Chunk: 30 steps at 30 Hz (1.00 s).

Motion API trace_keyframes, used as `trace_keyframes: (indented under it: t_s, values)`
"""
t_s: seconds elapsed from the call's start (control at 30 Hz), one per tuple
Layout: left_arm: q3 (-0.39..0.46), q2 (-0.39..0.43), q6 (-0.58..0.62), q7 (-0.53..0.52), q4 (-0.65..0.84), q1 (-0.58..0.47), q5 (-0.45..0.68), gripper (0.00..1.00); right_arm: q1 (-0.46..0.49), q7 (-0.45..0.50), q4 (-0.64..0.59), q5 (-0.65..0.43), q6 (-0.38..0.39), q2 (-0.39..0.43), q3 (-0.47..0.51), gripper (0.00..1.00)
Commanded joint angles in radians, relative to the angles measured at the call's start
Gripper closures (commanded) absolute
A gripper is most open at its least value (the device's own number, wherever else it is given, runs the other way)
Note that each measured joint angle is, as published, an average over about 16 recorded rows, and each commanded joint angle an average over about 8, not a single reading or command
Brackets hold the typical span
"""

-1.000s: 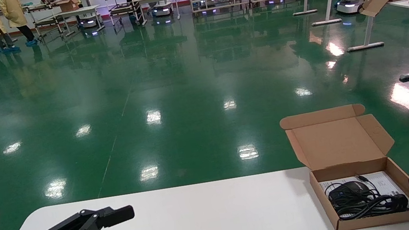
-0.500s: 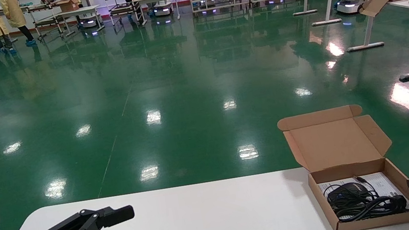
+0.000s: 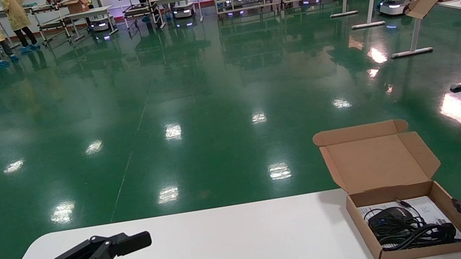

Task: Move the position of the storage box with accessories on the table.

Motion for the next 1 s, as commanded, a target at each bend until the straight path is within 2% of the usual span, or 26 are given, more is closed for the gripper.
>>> trace_keyframes:
  t_s: [0.03,0.3,0.5,0.67,1.0]
  values:
    - [0.0,0.0,0.0,0.0,0.0,0.0,0.0,0.0,0.004,-0.003,0.0,-0.001,0.002,0.0,0.0,0.0]
    - [0.0,0.0,0.0,0.0,0.0,0.0,0.0,0.0,0.053,-0.005,0.007,-0.003,-0.017,0.021,-0.002,0.0]
    - [0.0,0.0,0.0,0.0,0.0,0.0,0.0,0.0,0.119,0.002,0.024,-0.006,-0.075,0.051,-0.004,0.0]
    - [0.0,0.0,0.0,0.0,0.0,0.0,0.0,0.0,0.176,0.03,0.045,-0.004,-0.176,0.089,-0.003,0.0]
    - [0.0,0.0,0.0,0.0,0.0,0.0,0.0,0.0,0.269,0.113,0.109,0.011,-0.451,0.178,0.004,0.0]
